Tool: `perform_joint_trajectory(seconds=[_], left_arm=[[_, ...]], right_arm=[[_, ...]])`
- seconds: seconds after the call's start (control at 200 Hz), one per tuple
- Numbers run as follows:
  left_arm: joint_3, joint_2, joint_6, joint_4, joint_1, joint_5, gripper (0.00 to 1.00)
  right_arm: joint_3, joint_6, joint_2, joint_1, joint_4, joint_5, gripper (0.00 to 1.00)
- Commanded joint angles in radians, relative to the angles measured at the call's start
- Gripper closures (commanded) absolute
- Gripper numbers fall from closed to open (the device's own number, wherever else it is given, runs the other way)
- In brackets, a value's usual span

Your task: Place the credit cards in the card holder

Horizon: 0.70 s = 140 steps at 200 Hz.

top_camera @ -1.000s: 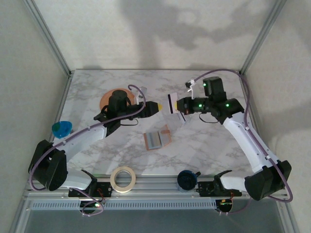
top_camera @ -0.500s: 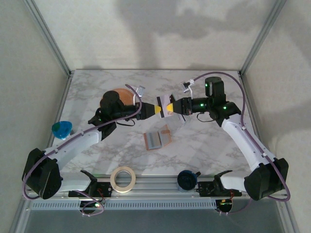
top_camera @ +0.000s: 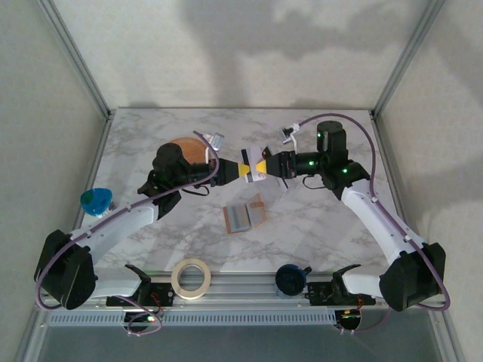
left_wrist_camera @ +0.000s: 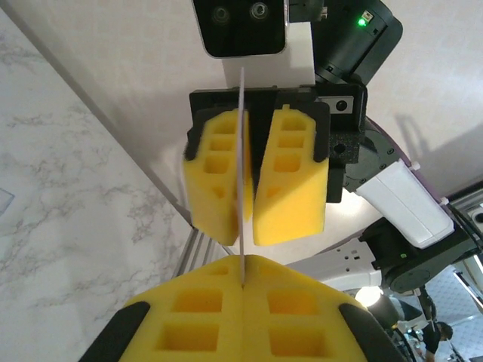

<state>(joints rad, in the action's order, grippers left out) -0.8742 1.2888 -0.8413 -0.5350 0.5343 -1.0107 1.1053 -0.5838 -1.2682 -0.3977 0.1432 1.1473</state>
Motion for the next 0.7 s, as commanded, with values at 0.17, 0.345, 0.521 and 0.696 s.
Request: perform_joint_trajectory(seconds=[0.17, 0.345, 0.521, 0.696], left_arm=[[0.026, -0.032, 0.147, 0.302, -0.047, 0.119, 1.0], [0.107, 0.021, 0.205, 0.49, -0.077, 0.166, 1.0], [0.202, 0.049, 0.185, 0.503, -0.077, 0.208, 1.0], [0.258, 0.102, 0.111, 0.363, -0.059, 0.196, 1.0]], right_arm=[[0.016, 0.238, 0.025, -0.015, 0.307, -0.245, 0.54], [0.009, 0.399, -0.038, -0.094, 0.473, -0.503, 0.38], [-0.073, 0.409, -0.096, -0.193, 0.455, -0.772, 0.35], [-0.11, 0.402, -0.188, -0.254, 0.422, -0.892, 0.45]])
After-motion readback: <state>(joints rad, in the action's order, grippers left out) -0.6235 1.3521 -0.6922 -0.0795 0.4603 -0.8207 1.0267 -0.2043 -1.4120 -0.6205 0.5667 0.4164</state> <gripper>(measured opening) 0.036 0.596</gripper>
